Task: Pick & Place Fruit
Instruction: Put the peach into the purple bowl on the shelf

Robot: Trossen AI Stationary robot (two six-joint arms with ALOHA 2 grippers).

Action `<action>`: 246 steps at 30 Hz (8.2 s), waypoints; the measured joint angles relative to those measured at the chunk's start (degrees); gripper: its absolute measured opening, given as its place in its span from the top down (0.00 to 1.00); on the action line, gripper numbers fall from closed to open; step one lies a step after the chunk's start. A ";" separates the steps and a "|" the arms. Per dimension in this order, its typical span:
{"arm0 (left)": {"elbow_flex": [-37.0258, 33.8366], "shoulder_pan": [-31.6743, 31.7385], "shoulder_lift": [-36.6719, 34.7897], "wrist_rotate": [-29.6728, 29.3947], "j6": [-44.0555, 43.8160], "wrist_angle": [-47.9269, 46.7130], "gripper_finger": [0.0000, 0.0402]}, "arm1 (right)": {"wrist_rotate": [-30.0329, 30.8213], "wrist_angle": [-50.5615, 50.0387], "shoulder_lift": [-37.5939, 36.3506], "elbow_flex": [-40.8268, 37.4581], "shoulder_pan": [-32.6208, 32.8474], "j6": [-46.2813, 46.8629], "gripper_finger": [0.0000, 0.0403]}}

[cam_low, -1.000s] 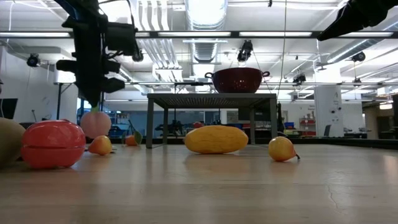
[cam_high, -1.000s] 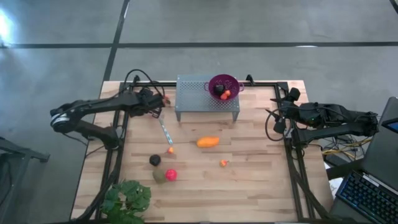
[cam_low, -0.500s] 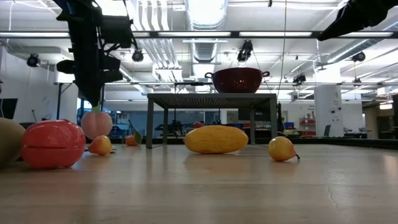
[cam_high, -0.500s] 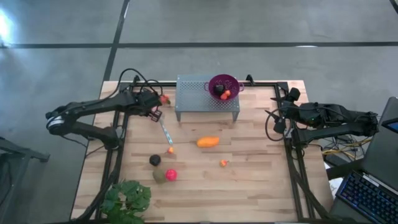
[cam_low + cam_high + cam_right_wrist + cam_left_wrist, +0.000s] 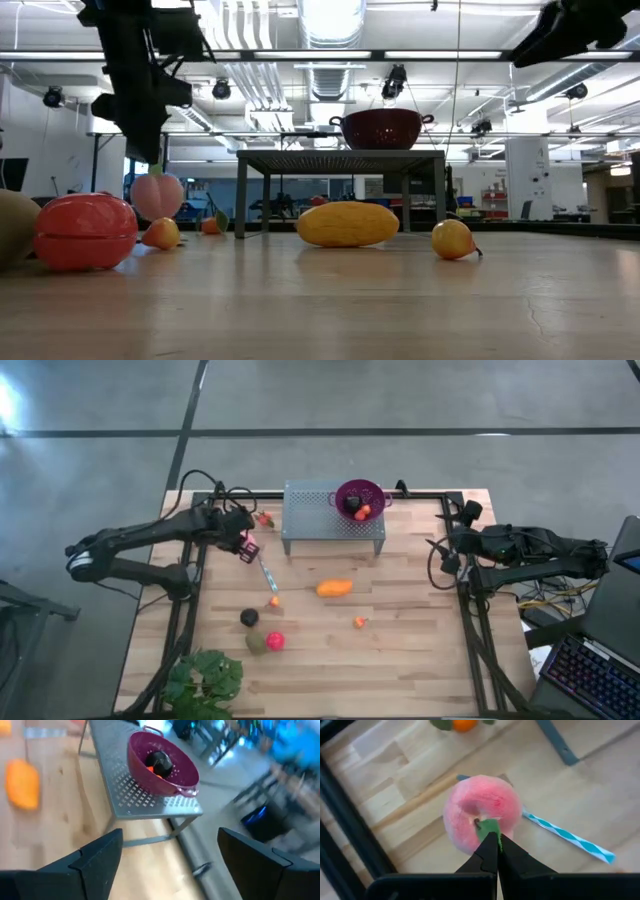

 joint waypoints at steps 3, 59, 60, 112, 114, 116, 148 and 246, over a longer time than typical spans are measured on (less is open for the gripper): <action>0.00 -0.02 -1.30 2.40 2.46 -0.11 1.00 | -0.01 -0.03 0.02 0.00 0.00 -12.13 0.17; 2.80 -30.31 -2.01 13.40 16.12 20.86 1.00 | -31.86 16.54 34.18 -0.66 1.79 34.92 0.39; 2.80 -30.31 -1.59 13.38 16.49 21.12 1.00 | -31.88 16.58 35.32 -0.66 1.96 34.75 0.39; 15.25 -31.19 20.09 14.14 35.29 38.70 1.00 | -16.64 32.34 45.04 3.43 13.77 35.42 0.01; 16.48 -31.34 21.33 14.18 35.89 38.73 1.00 | -16.49 32.69 45.86 3.43 13.77 34.90 0.01; 17.88 -31.47 22.43 14.18 36.38 38.73 1.00 | -16.38 33.07 46.60 3.43 13.77 34.72 0.01; 24.00 -31.51 28.20 14.16 41.97 41.25 1.00 | -18.04 49.82 55.61 3.43 13.77 31.69 0.01; 26.21 -31.36 22.10 -2.57 32.02 25.15 0.34 | -17.97 55.65 58.88 3.44 13.77 28.97 0.13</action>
